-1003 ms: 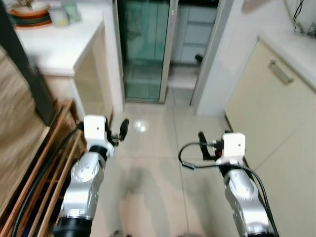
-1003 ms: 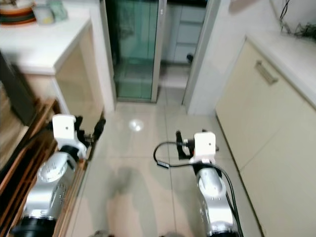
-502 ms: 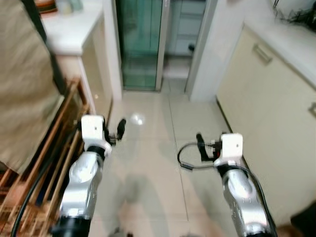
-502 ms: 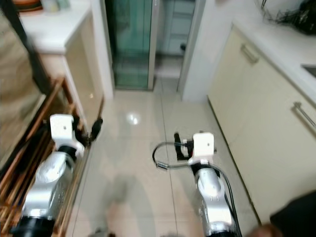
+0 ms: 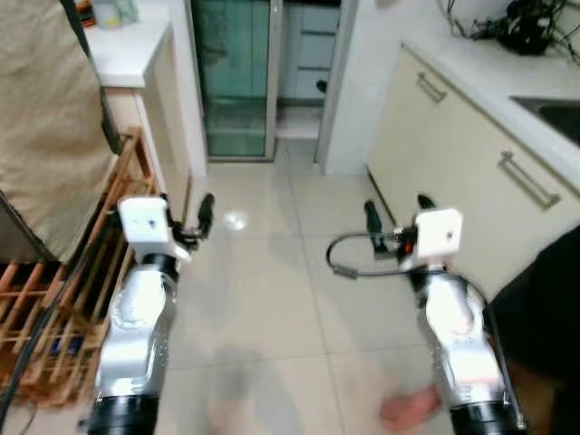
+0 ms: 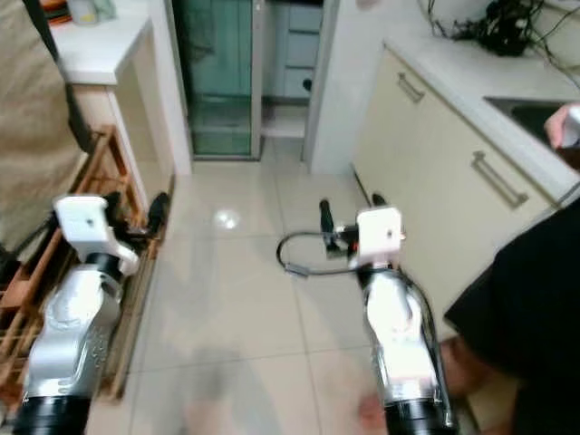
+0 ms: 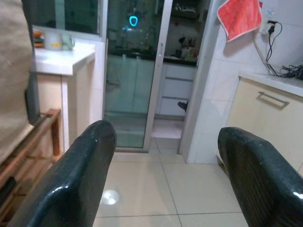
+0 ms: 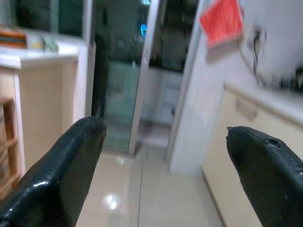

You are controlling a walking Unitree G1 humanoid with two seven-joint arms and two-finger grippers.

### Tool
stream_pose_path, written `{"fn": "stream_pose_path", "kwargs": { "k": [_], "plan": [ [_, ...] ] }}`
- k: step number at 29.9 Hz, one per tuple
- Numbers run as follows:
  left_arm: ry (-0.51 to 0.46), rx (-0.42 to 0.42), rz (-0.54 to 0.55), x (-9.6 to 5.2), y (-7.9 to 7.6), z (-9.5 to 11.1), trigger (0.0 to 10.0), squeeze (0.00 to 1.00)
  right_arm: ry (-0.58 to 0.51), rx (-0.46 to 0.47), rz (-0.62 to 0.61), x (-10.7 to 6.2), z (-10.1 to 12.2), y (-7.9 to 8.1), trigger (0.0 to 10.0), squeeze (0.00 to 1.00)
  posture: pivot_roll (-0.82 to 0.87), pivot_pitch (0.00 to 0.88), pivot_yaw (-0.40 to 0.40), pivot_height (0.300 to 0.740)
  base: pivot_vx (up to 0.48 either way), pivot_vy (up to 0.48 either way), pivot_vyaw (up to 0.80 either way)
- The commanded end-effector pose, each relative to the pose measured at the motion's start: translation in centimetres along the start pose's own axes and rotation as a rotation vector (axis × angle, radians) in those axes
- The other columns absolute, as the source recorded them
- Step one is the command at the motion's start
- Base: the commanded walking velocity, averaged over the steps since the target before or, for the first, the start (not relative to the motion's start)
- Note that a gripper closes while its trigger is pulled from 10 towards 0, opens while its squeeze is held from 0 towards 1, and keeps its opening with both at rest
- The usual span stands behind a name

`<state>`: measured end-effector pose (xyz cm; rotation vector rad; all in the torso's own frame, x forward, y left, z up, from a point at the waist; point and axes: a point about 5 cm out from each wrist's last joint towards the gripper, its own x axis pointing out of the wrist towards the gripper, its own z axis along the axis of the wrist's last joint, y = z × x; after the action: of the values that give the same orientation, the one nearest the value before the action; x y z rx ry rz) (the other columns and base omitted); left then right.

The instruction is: Restocking fridge

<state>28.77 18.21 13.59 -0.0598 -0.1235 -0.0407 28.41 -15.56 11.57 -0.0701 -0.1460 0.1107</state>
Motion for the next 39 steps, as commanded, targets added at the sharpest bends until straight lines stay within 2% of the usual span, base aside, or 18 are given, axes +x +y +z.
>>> {"fn": "stream_pose_path", "kwargs": {
  "k": [1,6,9,13,19,26,32,36,39],
  "plan": [
    [0.021,-0.028,0.009,0.1,-0.2,-0.2,10.0,0.0,0.073,0.017,-0.022,-0.6,-1.3,-0.4,10.0,0.0,-0.08,0.0,-0.032,0.74,0.0,0.0,0.0],
    [0.035,-0.059,0.03,-0.1,-0.3,-0.5,10.0,0.0,0.065,0.01,0.023,-0.6,-1.1,0.5,10.0,0.0,-0.08,0.0,-0.034,0.74,0.0,0.129,0.0],
    [0.049,-0.031,0.033,-0.2,-0.4,-0.8,10.0,0.0,0.086,0.015,0.041,-0.6,-1.5,0.8,10.0,0.0,-0.07,0.0,-0.039,0.74,0.0,0.408,0.0],
    [0.06,-0.006,0.036,0.0,-0.5,-0.9,10.0,0.0,0.116,0.024,0.045,-0.6,-2.1,0.7,10.0,0.0,-0.07,0.0,-0.042,0.74,0.0,0.43,0.0],
    [0.073,-0.016,0.045,0.1,-0.5,-1.0,10.0,0.0,0.138,0.03,0.041,-0.5,-2.6,0.6,10.0,0.0,-0.08,0.0,-0.038,0.74,0.0,0.429,0.0],
    [0.055,-0.077,0.076,-0.1,-0.4,-0.9,10.0,0.0,0.154,0.033,0.047,-0.6,-3.0,0.7,10.0,0.0,-0.08,0.0,-0.037,0.74,0.0,0.463,0.0],
    [0.056,-0.041,0.06,-0.2,-0.7,-0.9,10.0,0.0,0.166,0.025,0.062,-0.7,-3.2,0.8,10.0,0.0,-0.07,0.0,-0.04,0.74,0.0,0.48,0.0],
    [0.075,-0.035,0.066,0.1,-0.9,-0.9,10.0,0.0,0.169,0.018,0.072,-0.5,-3.3,0.9,10.0,0.0,-0.07,0.0,-0.041,0.74,0.0,0.0,0.0],
    [0.067,-0.041,0.065,0.2,-1.0,-0.8,10.0,0.0,0.165,0.013,0.083,-0.4,-3.2,1.0,10.0,0.0,-0.07,0.0,-0.042,0.74,0.0,0.0,0.8]
  ]
}}
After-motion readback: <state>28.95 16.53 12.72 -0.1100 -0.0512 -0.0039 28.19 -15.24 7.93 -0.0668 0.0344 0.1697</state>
